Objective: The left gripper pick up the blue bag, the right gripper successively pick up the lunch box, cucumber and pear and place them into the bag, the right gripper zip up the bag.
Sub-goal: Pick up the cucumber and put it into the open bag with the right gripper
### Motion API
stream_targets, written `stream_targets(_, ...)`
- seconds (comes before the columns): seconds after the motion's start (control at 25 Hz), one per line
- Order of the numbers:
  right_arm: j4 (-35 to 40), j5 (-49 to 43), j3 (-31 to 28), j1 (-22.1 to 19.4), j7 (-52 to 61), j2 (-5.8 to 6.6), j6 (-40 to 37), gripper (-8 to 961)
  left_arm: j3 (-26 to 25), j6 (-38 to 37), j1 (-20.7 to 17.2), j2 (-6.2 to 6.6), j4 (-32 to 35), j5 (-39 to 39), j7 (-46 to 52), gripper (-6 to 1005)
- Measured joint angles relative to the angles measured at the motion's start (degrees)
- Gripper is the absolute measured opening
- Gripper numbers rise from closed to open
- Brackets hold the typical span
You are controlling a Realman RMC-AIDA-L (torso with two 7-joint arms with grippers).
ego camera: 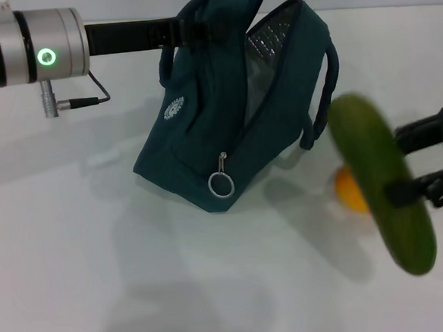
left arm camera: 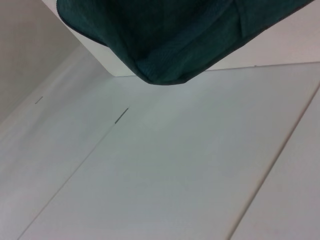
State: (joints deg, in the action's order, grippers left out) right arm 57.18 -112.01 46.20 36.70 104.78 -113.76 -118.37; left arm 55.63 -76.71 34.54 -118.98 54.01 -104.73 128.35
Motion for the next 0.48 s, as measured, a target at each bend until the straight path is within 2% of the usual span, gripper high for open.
stream_targets(0.08, -0.08, 3.44, -2.39, -1.97, -2.8, -0.1, -0.48, 620, -0.01, -0.04, 0.0, 0.13, 0.13, 0.02, 0.94, 107)
stream_targets(0.28, -1.99, 12.12, -6.08, -6.09, -11.78, -1.5, 2.66, 619, 0.0, -1.02, 0.0, 0.5, 0.36, 0.72, 2.39, 108)
stream_targets(0.48, -11.74, 27.99, -6.29, -9.21, -26.7, -1.63, 9.51, 619, -0.15, -2.75, -0.03, 0.8, 0.36, 2.35, 2.95, 108)
